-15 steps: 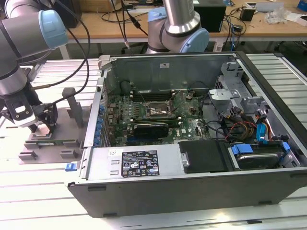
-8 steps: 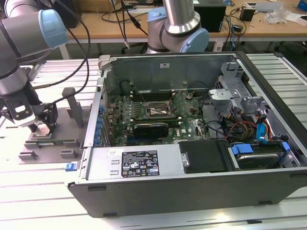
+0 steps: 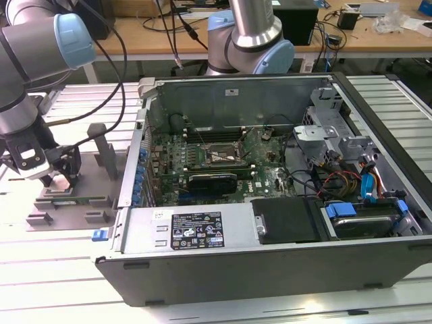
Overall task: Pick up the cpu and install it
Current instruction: 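Pick up the cpu and move it towards the insertion slot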
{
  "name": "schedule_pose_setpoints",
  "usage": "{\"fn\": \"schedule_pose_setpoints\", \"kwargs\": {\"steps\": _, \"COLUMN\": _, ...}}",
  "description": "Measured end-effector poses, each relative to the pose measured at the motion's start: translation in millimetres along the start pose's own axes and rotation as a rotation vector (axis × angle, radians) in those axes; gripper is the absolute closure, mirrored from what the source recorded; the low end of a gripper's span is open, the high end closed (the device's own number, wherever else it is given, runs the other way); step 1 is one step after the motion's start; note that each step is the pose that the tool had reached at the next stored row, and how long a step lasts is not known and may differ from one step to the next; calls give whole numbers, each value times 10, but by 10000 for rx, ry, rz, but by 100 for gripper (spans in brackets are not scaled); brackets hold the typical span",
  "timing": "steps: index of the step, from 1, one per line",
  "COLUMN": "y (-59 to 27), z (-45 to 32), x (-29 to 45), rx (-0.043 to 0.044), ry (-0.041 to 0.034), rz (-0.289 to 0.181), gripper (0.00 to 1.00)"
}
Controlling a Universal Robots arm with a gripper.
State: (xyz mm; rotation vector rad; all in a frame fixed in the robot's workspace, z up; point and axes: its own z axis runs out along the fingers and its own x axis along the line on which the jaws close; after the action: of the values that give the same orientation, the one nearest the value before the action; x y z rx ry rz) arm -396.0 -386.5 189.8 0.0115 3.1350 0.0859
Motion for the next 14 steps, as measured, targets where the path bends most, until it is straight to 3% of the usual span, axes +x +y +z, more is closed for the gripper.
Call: {"fn": "schedule_pose_setpoints", "kwargs": {"steps": 14, "y": 1, "z": 4, "x": -2, "rx": 1, "ry": 2, "rz": -2, "gripper": 41}}
